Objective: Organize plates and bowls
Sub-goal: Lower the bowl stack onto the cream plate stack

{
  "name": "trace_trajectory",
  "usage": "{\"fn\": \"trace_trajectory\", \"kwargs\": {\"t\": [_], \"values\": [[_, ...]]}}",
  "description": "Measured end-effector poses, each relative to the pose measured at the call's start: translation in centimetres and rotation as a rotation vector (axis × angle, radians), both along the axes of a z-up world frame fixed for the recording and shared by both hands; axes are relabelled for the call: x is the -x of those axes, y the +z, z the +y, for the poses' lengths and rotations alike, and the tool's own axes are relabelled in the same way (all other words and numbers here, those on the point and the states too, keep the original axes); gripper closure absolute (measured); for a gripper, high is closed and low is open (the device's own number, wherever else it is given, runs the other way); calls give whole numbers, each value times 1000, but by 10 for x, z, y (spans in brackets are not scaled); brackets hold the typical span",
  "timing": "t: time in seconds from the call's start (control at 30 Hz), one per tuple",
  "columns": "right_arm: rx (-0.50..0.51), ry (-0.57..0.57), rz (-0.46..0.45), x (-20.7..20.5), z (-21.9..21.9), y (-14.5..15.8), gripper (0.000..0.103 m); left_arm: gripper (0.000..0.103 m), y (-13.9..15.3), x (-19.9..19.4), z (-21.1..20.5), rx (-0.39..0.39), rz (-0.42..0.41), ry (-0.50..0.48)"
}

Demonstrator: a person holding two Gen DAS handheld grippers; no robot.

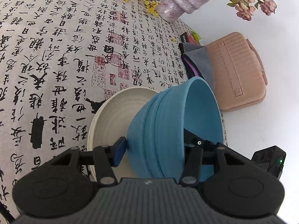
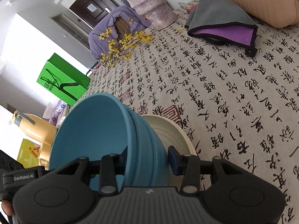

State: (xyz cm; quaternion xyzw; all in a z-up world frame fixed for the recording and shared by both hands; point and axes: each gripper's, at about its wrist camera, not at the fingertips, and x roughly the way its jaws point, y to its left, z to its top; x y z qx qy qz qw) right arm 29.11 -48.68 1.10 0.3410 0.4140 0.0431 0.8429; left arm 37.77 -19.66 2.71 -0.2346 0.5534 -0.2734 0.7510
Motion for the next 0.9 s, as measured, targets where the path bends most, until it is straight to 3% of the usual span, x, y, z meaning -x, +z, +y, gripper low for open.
{"fn": "trace_trajectory", "kwargs": {"t": [0.1,0.4,0.9], "values": [[9,-1,-4,-1,2,1,61,49,1,2,1,-7,-7,10],[53,3,-72,12,7,20,41,36,14,19,15,-7,-50,15],[155,-19,-176,71,22,54,35,29,51,82,44,7,-157,30]]}}
